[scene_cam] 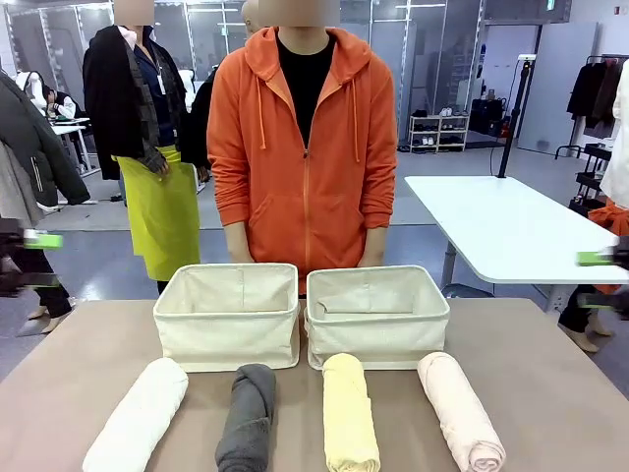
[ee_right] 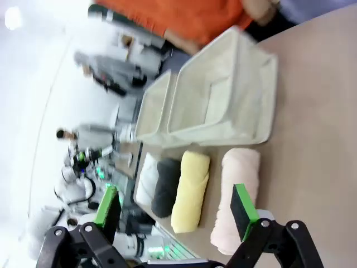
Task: Divide the towels into two baskets.
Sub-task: Pick up one hotel-folded towel and place it in the Fabric basket indicated by the person.
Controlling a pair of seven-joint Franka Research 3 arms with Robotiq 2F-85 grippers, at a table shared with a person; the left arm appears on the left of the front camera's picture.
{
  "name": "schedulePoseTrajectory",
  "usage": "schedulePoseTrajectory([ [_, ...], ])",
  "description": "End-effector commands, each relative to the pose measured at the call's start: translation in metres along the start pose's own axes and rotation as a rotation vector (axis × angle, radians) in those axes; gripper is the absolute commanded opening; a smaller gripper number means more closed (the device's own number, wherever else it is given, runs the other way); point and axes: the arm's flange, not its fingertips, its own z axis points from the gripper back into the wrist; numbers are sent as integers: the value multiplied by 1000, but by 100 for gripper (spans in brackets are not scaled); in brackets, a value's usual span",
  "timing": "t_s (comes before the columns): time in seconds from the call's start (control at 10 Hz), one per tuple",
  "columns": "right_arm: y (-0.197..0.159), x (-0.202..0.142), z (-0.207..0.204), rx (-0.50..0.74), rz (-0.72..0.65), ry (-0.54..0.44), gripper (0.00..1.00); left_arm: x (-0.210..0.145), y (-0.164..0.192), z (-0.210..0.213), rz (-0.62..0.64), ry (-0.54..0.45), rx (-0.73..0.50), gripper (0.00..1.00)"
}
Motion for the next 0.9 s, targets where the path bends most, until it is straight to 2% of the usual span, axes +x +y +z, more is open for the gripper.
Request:
schedulePoseTrajectory([
  [0.0,-18,-15,45,3,-33,-157,100,-57,7,44,32,-142,37,100],
  [0.2,-22,-23,95,-33,-61,-272,100,-76,20,92,90,-273,101,100],
  [0.4,-19,-26,114,-83,-60,-335,100,-80,20,105,127,-329,180,100],
  [0.5,-29,-12,118,-58,-94,-282,100,-19,34,129,108,-292,130,100],
  [0.8,-29,-12,118,-58,-94,-282,100,-19,34,129,108,-292,130,100],
])
